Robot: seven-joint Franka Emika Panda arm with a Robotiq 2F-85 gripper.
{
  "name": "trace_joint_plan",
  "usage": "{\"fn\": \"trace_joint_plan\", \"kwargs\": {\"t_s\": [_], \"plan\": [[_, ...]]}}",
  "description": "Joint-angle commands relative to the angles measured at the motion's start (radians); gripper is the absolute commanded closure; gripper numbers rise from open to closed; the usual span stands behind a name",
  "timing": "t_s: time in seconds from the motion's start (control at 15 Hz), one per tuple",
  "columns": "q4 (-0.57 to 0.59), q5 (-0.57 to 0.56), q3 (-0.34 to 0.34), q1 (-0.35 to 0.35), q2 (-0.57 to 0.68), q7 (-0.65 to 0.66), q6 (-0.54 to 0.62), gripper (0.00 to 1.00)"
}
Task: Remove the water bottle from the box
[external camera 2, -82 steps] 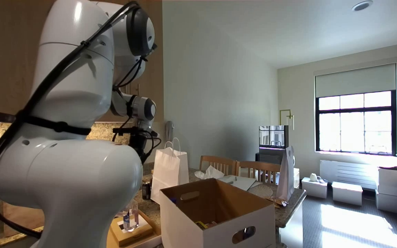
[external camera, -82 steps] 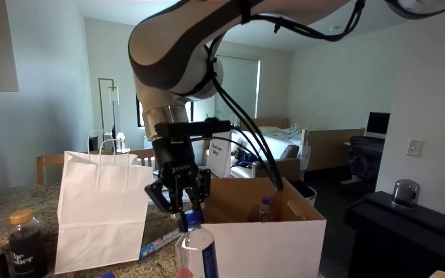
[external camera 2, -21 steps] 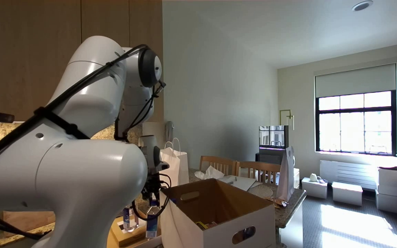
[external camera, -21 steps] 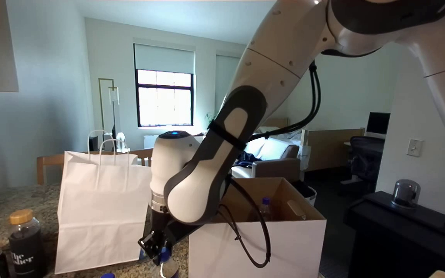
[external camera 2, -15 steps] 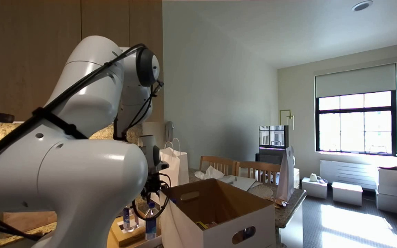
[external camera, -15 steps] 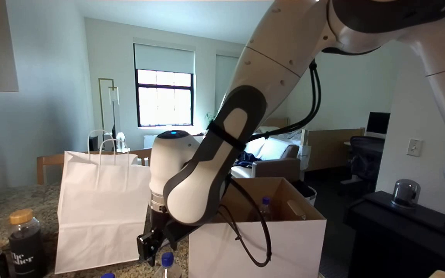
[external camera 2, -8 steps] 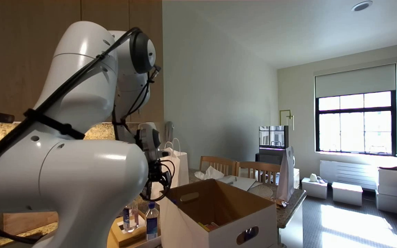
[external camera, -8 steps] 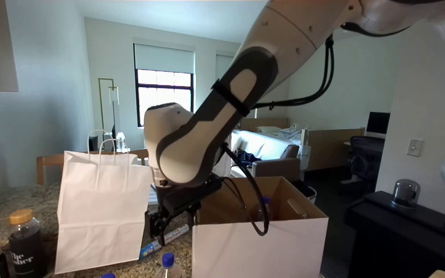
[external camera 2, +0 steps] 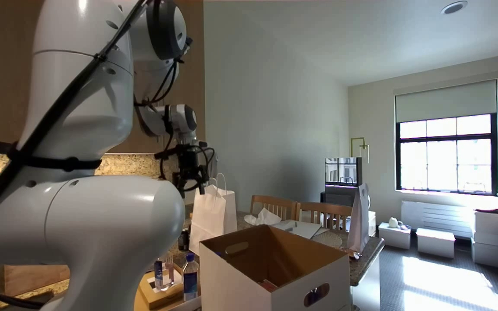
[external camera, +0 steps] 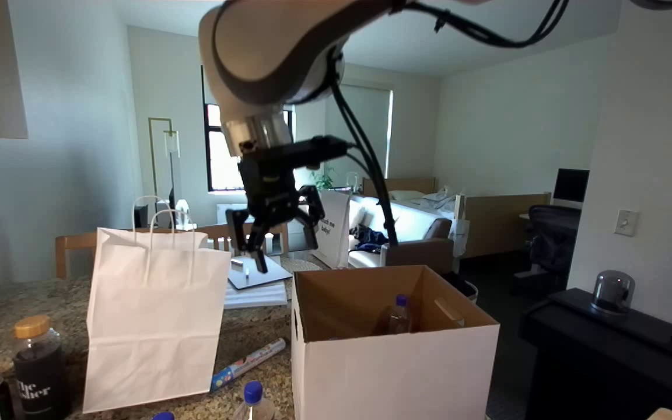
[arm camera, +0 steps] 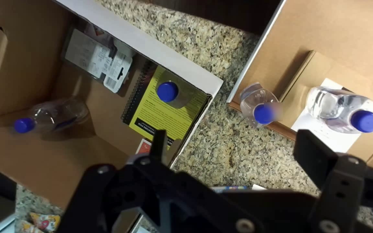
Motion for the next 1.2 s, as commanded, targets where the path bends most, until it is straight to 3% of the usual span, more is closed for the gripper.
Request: {"fn": "trace_joint_plan", "kwargs": {"t_s": [0.0, 0.13, 0.53, 0.6, 0.8, 1.13], "plan": [[0.03, 0.105, 0.069, -0.153, -0.124, -0.025, -0.153, 0.0], [0.051, 0.173, 0.078, -0.243, -0.168, -0.037, -0.234, 0.0], [0.203, 0.248, -0.017, -0.496, -0.087, -0.195, -0.507, 0.0], [0.213, 0.257, -0.03, -0.524, -0.08, -0.206, -0.506, 0.0], [0.171, 0.276, -0.052, -0.576, -0.102, -0.225, -0.361, 0.0], [0.117, 0.248, -0.054, -0.598, -0.105, -0.257, -0.196, 0.0]]}}
